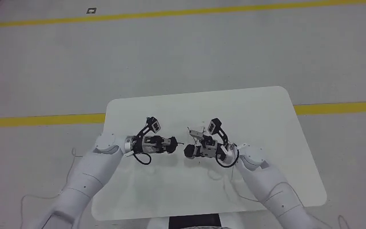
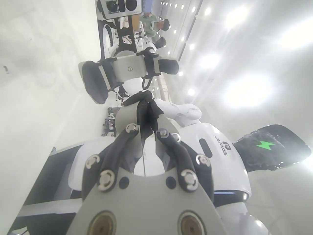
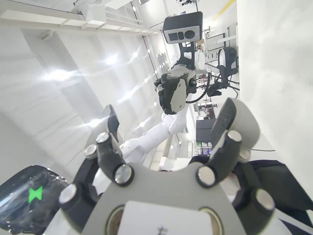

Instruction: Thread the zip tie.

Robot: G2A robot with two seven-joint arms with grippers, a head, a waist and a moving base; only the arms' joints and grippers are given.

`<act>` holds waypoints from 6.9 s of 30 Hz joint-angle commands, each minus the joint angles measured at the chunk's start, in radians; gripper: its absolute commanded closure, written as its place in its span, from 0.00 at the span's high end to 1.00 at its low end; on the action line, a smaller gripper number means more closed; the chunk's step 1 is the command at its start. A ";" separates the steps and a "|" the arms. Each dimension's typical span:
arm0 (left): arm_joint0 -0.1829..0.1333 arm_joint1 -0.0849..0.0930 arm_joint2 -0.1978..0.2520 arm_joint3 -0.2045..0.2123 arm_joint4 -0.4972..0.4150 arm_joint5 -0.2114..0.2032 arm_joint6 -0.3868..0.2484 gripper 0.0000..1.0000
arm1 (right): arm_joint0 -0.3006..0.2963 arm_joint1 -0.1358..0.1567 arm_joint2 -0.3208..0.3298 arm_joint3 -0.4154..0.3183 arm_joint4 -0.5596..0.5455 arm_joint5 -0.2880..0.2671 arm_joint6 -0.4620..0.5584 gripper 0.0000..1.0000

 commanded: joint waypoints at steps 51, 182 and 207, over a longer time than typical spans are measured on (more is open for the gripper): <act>0.000 0.000 0.000 0.000 0.000 0.000 0.000 0.00 | 0.009 0.016 -0.028 -0.004 0.006 -0.083 -0.011 0.08; 0.032 0.020 0.023 -0.081 0.058 0.057 0.125 0.10 | -0.002 0.057 -0.057 -0.059 -0.066 -0.064 -0.107 0.00; 0.019 0.018 0.037 -0.064 0.053 0.057 0.125 0.06 | 0.018 0.058 -0.078 -0.040 -0.063 -0.073 -0.072 0.00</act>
